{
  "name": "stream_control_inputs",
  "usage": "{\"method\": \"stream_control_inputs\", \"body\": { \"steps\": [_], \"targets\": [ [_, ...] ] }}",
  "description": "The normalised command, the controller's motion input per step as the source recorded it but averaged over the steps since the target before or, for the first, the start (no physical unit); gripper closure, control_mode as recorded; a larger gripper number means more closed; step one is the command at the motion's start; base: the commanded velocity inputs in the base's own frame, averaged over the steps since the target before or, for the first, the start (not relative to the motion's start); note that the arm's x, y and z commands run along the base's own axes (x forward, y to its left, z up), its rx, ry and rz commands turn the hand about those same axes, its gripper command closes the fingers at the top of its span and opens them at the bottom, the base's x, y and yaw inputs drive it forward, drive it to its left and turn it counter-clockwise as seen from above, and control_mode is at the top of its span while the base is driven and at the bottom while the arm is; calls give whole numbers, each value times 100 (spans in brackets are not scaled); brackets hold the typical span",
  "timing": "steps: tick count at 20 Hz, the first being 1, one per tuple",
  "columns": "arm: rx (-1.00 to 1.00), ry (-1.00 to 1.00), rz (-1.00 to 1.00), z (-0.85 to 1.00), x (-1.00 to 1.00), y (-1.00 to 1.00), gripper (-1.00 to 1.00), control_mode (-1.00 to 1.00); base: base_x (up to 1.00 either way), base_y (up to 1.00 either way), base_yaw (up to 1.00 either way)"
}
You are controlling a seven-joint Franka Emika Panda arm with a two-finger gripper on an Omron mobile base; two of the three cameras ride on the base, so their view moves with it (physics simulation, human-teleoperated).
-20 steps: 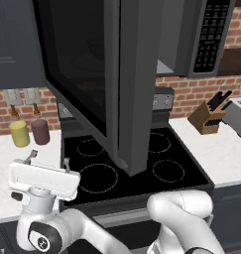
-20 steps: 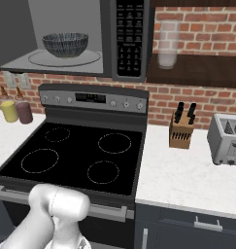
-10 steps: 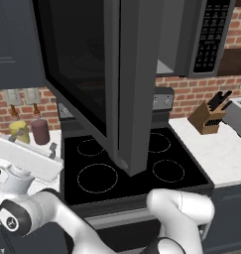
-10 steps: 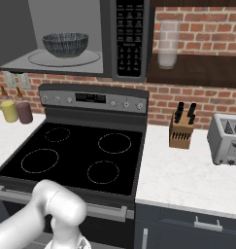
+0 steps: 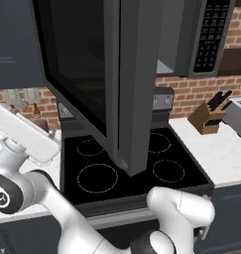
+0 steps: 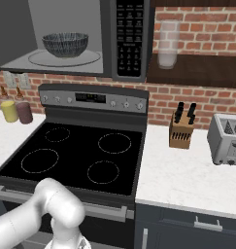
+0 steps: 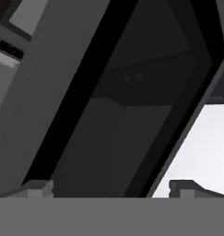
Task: Open the microwave, place the bowl with waffle inside the microwave, then close the microwave door and turn it on.
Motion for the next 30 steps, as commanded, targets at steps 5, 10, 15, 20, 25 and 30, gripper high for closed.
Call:
{"method": "stream_control_inputs", "body": {
  "steps": [5,10,15,20,25,30],
  "targets": [
    [1,29,0,19,42,-93,-100,-100,0,0,0],
    [5,30,0,21,43,-100,-100,-100,0,0,0],
    [10,30,0,31,59,-100,-100,-100,0,0,0],
    [12,35,7,31,74,-100,-100,-100,0,0,0],
    [16,34,13,37,78,-100,-100,-100,0,0,0],
    [19,33,14,35,84,-100,-100,-100,0,0,0]
  ]
}}
